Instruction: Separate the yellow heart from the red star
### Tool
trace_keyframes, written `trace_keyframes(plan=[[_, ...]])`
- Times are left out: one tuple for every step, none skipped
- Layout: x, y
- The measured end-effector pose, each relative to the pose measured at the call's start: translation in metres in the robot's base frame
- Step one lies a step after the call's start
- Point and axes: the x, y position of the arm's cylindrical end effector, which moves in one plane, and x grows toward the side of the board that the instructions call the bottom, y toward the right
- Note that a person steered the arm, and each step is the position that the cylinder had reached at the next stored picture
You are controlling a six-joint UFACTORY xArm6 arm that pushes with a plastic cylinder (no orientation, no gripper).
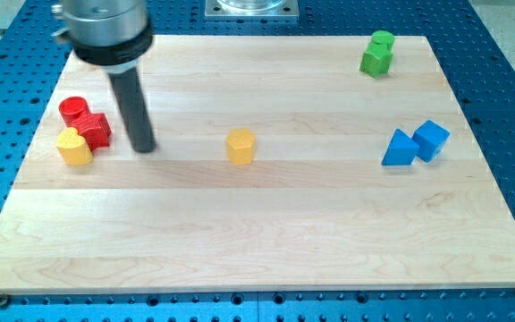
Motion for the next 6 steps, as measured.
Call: trace_keyframes(plan=[[0.086,-0.055],[0.099,-0.138],[0.041,-0.125],[-0.012,-0.090],[-0.024,-0.052],[0.023,-0.045]])
